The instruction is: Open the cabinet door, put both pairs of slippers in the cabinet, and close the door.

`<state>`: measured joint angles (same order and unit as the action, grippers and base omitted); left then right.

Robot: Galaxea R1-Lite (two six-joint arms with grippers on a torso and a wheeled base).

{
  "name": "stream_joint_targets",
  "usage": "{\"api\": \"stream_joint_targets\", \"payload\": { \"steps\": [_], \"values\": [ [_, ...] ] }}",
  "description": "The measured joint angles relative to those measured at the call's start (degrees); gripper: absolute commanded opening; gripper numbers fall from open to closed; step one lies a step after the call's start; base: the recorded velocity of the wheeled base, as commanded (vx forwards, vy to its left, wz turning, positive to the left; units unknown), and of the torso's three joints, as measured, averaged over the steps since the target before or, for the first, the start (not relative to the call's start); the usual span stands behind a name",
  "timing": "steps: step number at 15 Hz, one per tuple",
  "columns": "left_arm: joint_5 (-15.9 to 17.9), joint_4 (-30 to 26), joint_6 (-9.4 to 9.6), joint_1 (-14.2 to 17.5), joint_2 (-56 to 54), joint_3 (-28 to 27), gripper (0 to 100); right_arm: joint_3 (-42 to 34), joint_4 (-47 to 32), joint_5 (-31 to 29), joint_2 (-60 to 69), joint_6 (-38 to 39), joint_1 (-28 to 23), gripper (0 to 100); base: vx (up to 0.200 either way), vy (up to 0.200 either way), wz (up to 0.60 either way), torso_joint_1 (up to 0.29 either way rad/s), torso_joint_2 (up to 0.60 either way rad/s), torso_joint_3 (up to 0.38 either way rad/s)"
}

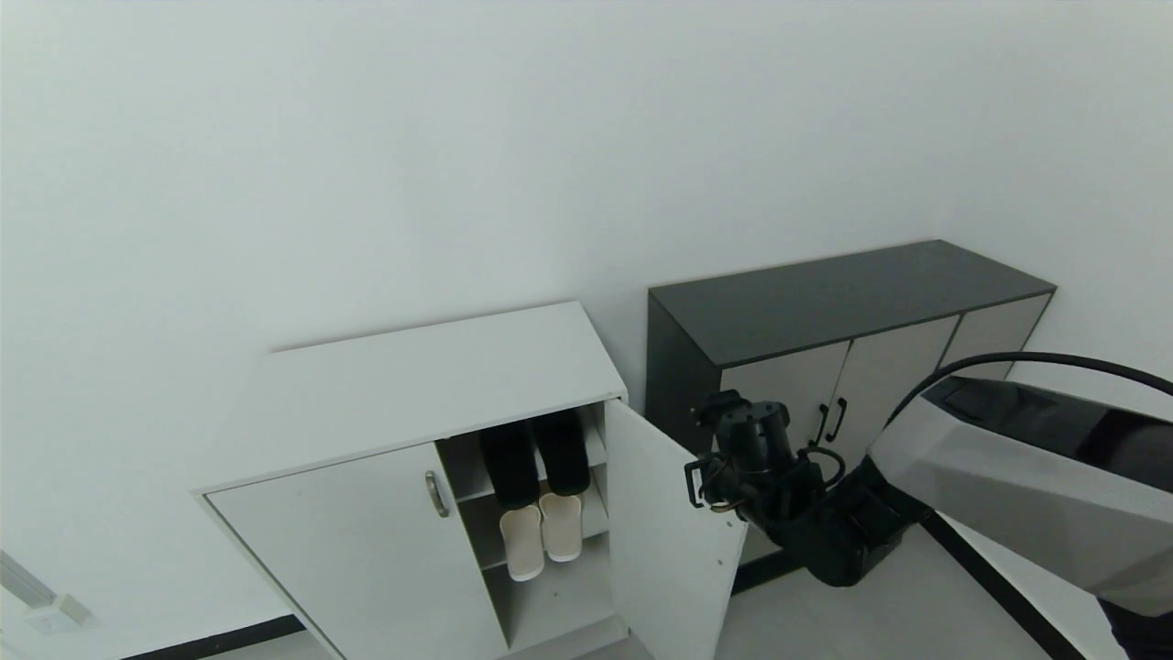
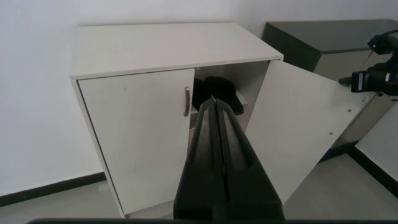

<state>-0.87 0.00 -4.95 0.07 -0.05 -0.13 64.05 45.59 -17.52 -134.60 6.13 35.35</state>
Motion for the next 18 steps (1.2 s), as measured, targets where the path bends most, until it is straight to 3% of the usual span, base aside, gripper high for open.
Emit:
{"api": "stream_joint_targets", "payload": {
  "steps": [4, 10, 18],
  "values": [
    [0.0, 0.0, -0.02, 0.0, 0.0, 0.0, 0, -5.0, 3.0, 0.0, 4.1, -0.5, 5.7, 0, 0.0, 0.0, 0.0, 0.0, 0.0, 0.0],
    [0.0, 0.0, -0.05, 0.0, 0.0, 0.0, 0, -8.5, 7.6, 0.3, 6.4, -4.5, 6.9, 0, 0.0, 0.0, 0.0, 0.0, 0.0, 0.0],
    [0.0, 0.0, -0.05, 0.0, 0.0, 0.0, 0, -9.6, 8.5, 1.1, 6.6, -4.6, 8.1, 0, 0.0, 0.0, 0.6, 0.003, 0.0, 0.001]
  ]
}}
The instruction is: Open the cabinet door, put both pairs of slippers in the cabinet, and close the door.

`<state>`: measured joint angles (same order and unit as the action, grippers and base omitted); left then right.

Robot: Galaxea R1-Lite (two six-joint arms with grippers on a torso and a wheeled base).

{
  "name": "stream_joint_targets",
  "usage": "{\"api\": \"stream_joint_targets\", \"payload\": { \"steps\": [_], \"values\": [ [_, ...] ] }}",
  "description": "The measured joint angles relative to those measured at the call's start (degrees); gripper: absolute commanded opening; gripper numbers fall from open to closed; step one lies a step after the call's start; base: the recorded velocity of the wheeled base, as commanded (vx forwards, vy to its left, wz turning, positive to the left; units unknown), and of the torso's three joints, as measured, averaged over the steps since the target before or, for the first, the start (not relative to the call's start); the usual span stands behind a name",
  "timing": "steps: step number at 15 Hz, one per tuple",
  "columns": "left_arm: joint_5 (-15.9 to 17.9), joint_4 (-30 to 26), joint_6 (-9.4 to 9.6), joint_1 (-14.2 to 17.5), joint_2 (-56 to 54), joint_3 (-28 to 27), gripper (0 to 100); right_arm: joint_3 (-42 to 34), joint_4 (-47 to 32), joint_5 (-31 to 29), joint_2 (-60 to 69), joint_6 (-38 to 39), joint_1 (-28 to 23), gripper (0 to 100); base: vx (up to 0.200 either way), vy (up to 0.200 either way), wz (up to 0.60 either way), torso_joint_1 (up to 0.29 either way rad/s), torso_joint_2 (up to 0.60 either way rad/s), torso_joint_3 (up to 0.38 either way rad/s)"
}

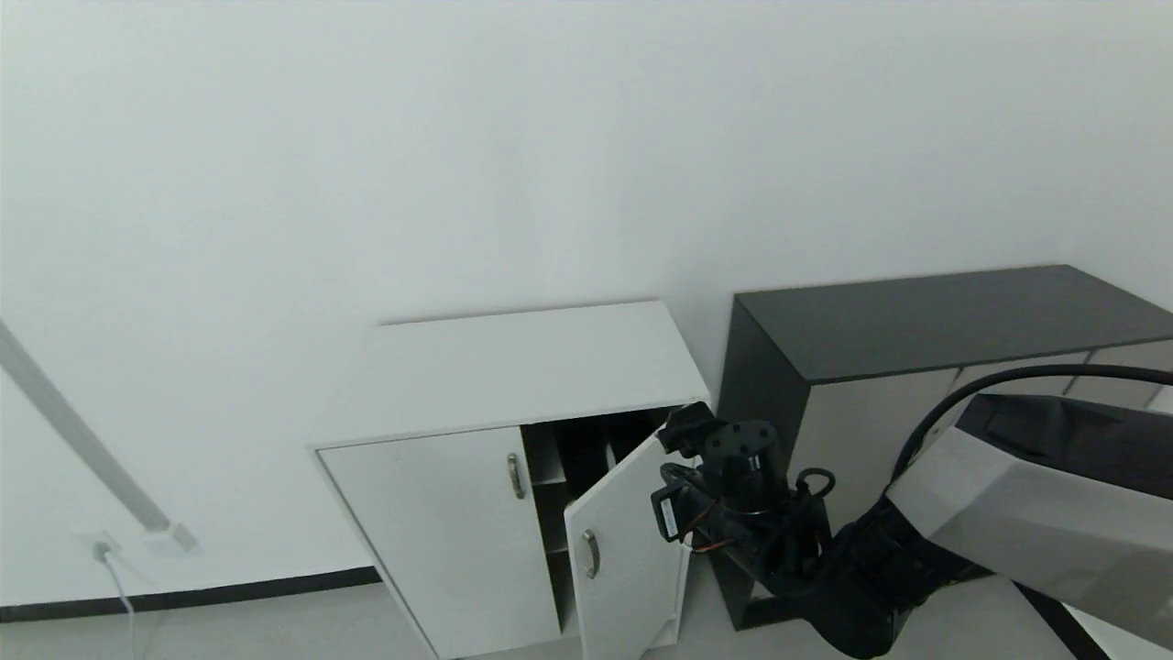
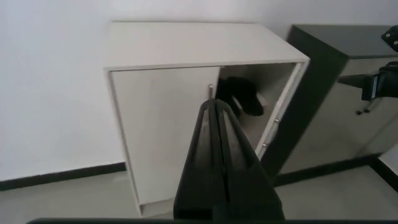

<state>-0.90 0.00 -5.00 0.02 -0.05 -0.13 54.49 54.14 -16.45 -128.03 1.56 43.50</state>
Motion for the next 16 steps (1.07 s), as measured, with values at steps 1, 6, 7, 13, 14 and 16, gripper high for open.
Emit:
{"api": "stream_joint_targets", "payload": {
  "steps": [1, 6, 7, 13, 14, 16],
  "values": [
    [0.0, 0.0, 0.02, 0.1, 0.0, 0.0, 0, -0.2, 1.4, 0.7, 0.0, 0.0, 0.0, 0, 0.0, 0.0, 0.0, 0.0, 0.0, 0.0],
    [0.0, 0.0, 0.02, 0.0, 0.0, 0.0, 0, -1.9, 4.6, 4.4, -0.8, -0.1, -1.2, 0, 0.0, 0.0, 0.0, 0.0, 0.0, 0.0],
    [0.0, 0.0, 0.02, 0.0, 0.0, 0.0, 0, -2.9, 6.9, 6.1, -0.9, -0.1, -1.5, 0, 0.0, 0.0, 0.0, 0.0, 0.0, 0.0],
    [0.2, 0.0, 0.1, 0.0, 0.0, 0.0, 0, -14.4, 21.0, 15.2, -0.9, -0.1, -2.3, 0, 0.0, 0.0, 0.0, 0.0, 0.0, 0.0],
    [0.2, 0.0, 0.16, 0.1, 0.0, 0.0, 0, -16.6, 22.8, 16.2, -0.8, -0.1, -2.4, 0, 0.0, 0.0, 0.0, 0.0, 0.0, 0.0],
    [0.2, 0.0, 0.21, 0.0, 0.0, 0.0, 0, -21.1, 26.6, 17.1, -0.4, -0.1, -2.5, 0, 0.2, 0.0, 0.0, 0.007, 0.0, 0.005]
  ]
}}
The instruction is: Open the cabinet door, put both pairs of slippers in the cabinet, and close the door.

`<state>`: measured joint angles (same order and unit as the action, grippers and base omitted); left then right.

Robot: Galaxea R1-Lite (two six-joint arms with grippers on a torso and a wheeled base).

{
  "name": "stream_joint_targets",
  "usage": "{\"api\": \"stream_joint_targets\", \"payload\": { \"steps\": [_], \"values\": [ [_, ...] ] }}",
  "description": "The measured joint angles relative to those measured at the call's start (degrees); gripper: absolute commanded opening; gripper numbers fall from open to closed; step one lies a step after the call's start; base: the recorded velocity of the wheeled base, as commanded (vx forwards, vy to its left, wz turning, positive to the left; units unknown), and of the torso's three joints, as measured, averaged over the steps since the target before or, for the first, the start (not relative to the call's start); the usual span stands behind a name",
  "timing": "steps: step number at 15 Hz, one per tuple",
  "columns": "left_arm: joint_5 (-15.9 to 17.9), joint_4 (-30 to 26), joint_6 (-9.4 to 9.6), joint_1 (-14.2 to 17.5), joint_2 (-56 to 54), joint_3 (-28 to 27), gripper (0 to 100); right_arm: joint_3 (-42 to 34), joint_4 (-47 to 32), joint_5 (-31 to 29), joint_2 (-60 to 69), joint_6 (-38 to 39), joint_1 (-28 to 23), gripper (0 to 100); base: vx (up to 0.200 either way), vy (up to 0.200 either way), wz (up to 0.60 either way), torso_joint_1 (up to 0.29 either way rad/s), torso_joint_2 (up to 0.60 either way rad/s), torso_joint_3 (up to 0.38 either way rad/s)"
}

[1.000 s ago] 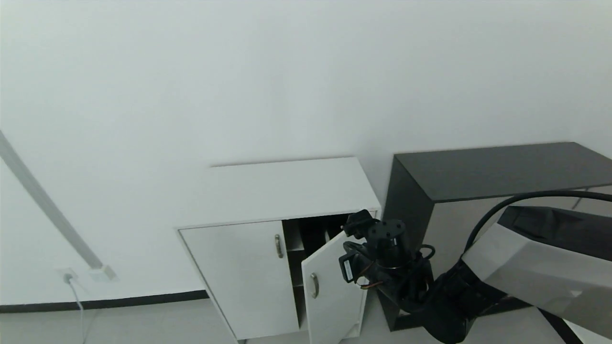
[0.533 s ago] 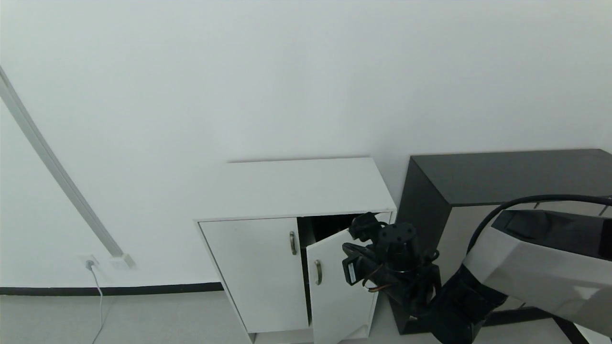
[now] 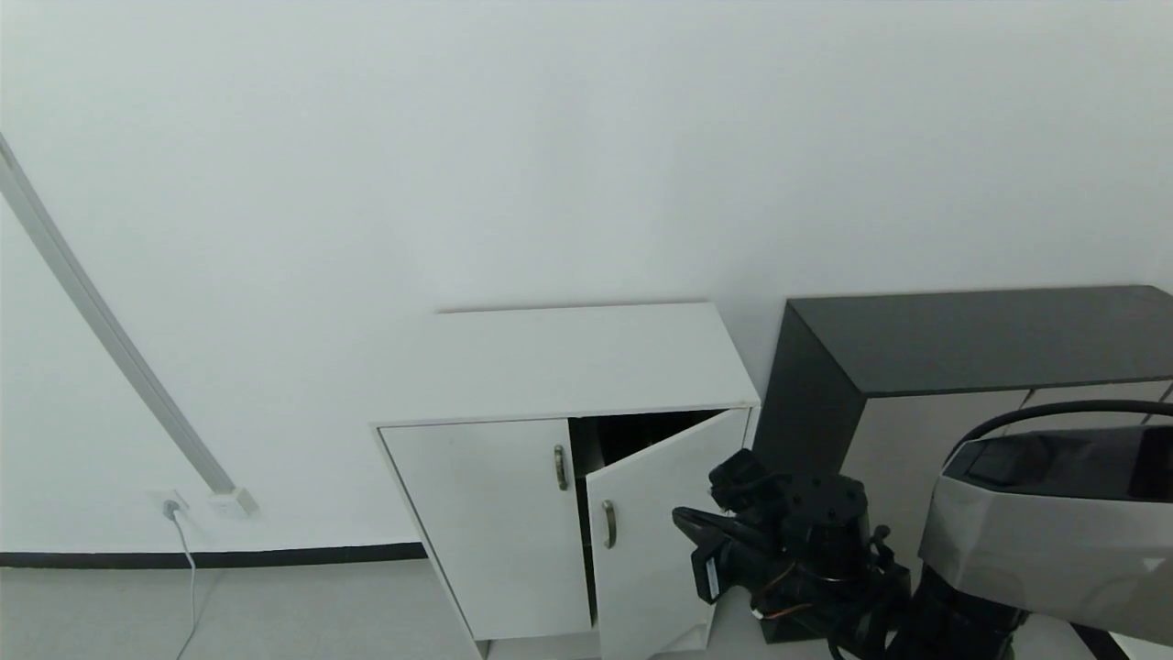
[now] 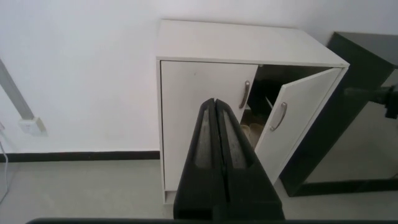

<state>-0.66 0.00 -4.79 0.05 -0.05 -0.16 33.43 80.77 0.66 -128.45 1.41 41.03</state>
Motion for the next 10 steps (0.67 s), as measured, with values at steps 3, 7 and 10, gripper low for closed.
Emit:
{"api": "stream_joint_targets", "payload": {
  "steps": [3, 7, 10],
  "values": [
    [0.0, 0.0, -0.02, 0.0, 0.0, 0.0, 0, -4.3, 2.3, 0.3, 0.3, 0.0, 0.1, 0, 0.2, 0.0, 0.0, -0.005, 0.0, 0.005],
    [-0.1, 0.0, -0.1, 0.0, 0.0, 0.0, 0, -6.4, 2.4, 1.1, 0.1, 0.0, 0.1, 0, 0.05, 0.0, 0.0, 0.002, 0.0, 0.001],
    [0.0, 0.0, -0.1, 0.0, 0.0, 0.0, 0, -6.0, 2.4, 1.2, -1.1, 0.0, 0.2, 0, 0.0, 0.0, 0.0, 0.0, 0.0, 0.0]
  ]
}}
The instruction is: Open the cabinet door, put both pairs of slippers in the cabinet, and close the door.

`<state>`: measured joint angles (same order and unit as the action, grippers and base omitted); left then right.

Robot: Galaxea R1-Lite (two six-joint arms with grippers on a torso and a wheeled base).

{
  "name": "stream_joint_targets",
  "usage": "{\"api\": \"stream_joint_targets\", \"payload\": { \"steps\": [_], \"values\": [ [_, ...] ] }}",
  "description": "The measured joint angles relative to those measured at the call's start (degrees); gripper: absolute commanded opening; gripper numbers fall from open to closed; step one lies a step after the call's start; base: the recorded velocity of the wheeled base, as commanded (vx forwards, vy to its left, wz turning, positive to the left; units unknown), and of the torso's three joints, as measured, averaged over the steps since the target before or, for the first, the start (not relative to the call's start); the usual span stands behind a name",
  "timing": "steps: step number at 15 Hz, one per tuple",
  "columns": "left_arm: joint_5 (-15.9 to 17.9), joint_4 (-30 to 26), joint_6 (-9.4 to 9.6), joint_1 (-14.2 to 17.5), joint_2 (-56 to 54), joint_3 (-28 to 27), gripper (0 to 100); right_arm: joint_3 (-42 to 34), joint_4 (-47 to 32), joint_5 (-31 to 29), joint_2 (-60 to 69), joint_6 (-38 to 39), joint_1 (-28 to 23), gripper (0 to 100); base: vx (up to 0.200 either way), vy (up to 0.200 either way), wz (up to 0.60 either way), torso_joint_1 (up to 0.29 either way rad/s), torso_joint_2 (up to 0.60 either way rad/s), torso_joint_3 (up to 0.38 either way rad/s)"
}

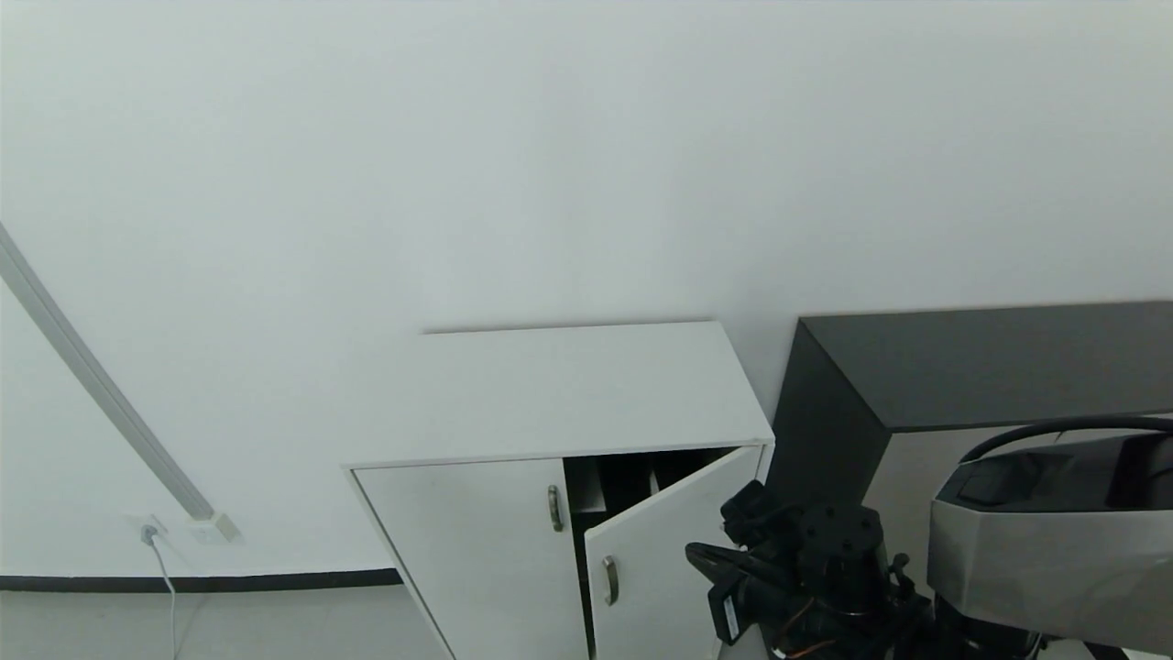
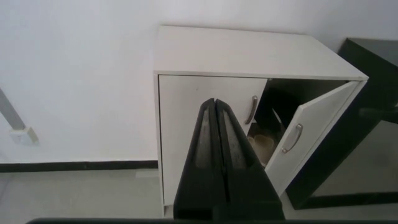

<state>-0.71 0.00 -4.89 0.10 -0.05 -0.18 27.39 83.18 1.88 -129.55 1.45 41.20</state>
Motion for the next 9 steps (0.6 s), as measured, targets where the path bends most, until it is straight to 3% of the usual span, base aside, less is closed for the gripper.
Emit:
{"api": "stream_joint_targets", "payload": {
  "steps": [9],
  "values": [
    [-0.1, 0.0, 0.0, 0.0, 0.0, 0.0, 0, 8.4, -4.8, 1.0, -5.4, 0.2, -2.2, 0, 0.0, 0.0, 0.0, 0.0, 0.0, 0.0]
  ]
}}
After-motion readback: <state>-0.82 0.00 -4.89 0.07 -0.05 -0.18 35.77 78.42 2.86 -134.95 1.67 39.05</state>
